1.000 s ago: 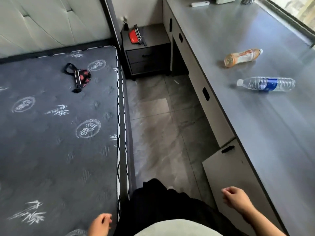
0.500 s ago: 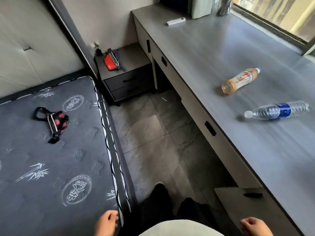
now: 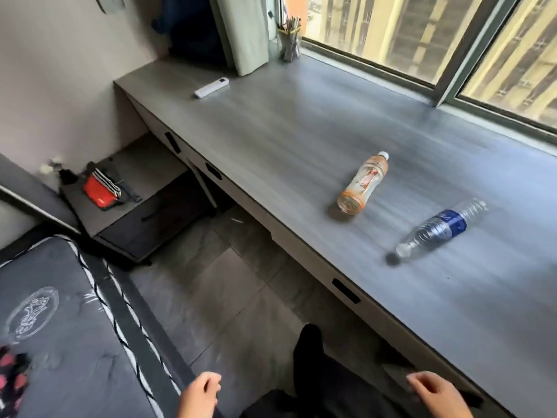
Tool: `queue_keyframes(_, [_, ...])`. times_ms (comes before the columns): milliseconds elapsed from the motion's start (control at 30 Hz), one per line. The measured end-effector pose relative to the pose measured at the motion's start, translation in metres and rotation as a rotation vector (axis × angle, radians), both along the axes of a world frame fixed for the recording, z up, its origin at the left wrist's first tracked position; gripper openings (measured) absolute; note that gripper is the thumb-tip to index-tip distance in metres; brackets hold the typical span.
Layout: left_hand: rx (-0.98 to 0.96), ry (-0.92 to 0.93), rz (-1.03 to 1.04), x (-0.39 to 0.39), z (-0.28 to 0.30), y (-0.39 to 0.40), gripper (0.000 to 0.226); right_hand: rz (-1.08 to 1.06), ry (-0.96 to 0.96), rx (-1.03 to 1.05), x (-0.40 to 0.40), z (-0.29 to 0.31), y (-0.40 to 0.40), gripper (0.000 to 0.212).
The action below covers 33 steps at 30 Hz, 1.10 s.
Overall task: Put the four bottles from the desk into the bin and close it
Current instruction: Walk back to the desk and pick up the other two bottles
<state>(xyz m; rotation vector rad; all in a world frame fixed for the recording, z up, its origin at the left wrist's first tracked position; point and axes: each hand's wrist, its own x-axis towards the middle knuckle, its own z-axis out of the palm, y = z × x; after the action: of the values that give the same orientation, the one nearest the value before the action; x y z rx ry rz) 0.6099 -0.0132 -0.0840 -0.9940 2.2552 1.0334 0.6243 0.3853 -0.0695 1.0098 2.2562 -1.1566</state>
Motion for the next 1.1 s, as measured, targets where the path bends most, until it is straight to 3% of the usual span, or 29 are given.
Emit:
queue_keyframes(67, [0.021,0.080,-0.058,-0.044,0.012,0.013,0.033,0.011,-0.006,-0.028,-0.030,0.016,-0.006,0.008])
queue_keyframes(233, [0.097,0.154,-0.318,-0.152,0.042,0.067,0.030,0.025,0.187,-0.071,-0.113,0.059,-0.015,0.009])
queue_keyframes(433, [0.105,0.284,-0.706,-0.262,0.068,0.147,0.016,-0.090,0.319,0.036,-0.187,0.084,0.010,0.006])
queue_keyframes(600, [0.087,0.372,-0.904,-0.337,0.079,0.223,0.045,-0.296,0.321,0.190,-0.218,0.078,0.033,0.011])
queue_keyframes(867, [-0.037,0.263,-1.061,-0.393,0.058,0.312,0.095,-0.567,0.236,0.349,-0.229,0.065,0.051,0.024])
queue_keyframes(967, [-0.101,0.215,-1.065,-0.395,0.049,0.325,0.092,-0.617,0.222,0.368,-0.230,0.062,0.052,0.025])
queue_keyframes(1100, [-0.036,0.188,-1.047,-0.398,0.042,0.325,0.070,-0.673,0.183,0.390,-0.229,0.056,0.055,0.035])
